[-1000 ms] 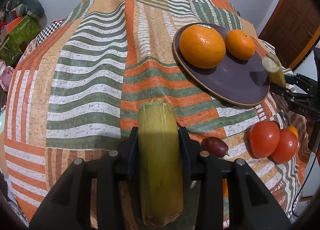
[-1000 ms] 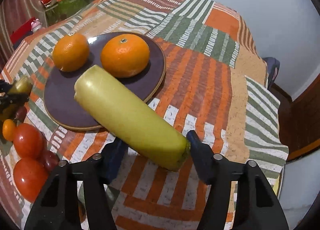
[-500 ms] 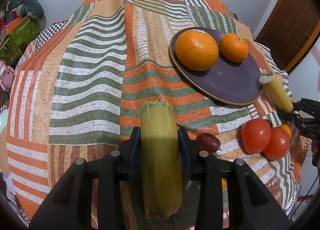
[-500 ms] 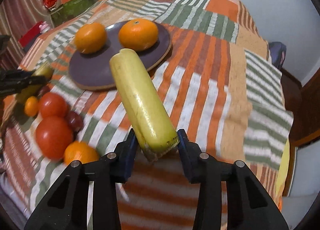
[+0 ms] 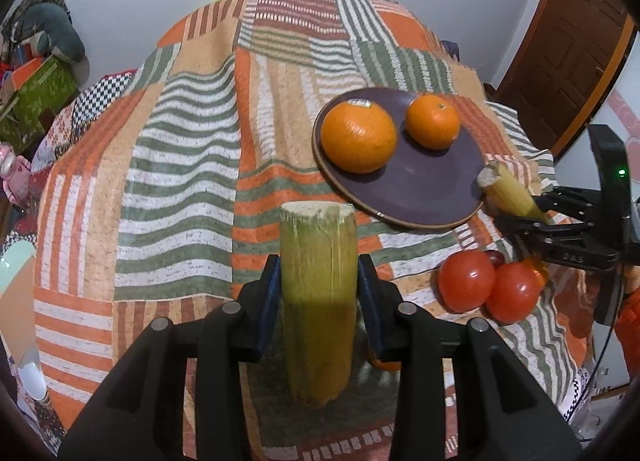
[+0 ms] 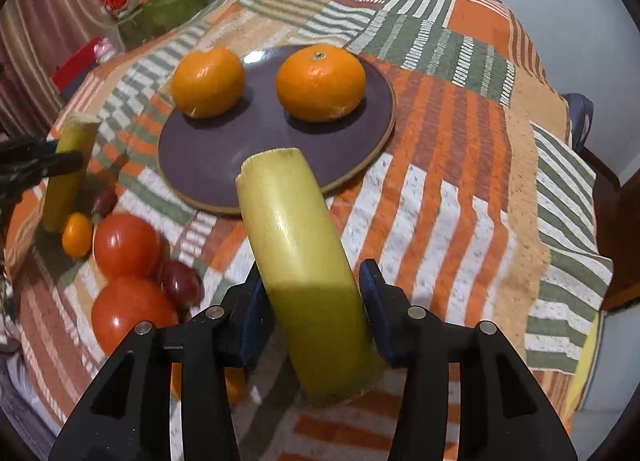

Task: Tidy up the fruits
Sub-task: 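Lift and carry the corn cob and yellow squash toward the purple plate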

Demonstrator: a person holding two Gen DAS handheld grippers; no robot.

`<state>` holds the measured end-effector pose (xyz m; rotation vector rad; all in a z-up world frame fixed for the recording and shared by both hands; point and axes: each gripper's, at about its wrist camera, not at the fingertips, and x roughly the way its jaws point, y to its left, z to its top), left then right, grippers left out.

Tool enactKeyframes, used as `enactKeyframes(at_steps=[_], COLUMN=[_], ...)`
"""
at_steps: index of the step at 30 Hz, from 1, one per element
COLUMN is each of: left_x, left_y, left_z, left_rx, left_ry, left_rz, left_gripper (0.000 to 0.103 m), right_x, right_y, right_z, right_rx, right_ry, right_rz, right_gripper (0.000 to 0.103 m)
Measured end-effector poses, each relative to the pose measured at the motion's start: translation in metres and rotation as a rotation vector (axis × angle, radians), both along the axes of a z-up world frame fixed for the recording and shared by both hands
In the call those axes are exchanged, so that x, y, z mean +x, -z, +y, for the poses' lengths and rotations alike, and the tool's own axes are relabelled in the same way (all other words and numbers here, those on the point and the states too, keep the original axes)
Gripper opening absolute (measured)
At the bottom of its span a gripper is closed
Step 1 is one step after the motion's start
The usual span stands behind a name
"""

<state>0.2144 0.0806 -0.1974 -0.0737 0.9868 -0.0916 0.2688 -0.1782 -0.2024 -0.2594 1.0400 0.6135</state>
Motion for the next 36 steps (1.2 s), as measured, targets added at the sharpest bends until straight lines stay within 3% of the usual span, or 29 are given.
enactKeyframes(at_steps=[7, 24, 36], left_x=[-0.002, 0.017, 0.056], left_y=[-0.013, -0.052, -0.039], left_z=[-0.005, -0.027, -0.057], left_rx=[0.005, -0.026, -0.078], left_ry=[0.011, 0.054, 0.125], left_rz=[-0.025, -0.106, -0.059], left_gripper=[0.037, 0.037, 0.037], right_x=[-0.011, -0.006, 0.012], right_y=[-0.012, -0.06, -0.061], right_z=[-0.009, -0.002, 0.028], right_rx=[0.065, 0.223, 0.268], right_ry=[0.066, 0.115, 0.1], right_rz=[-0.043, -0.165, -0.181], right_gripper=[0.034, 0.034, 0.034])
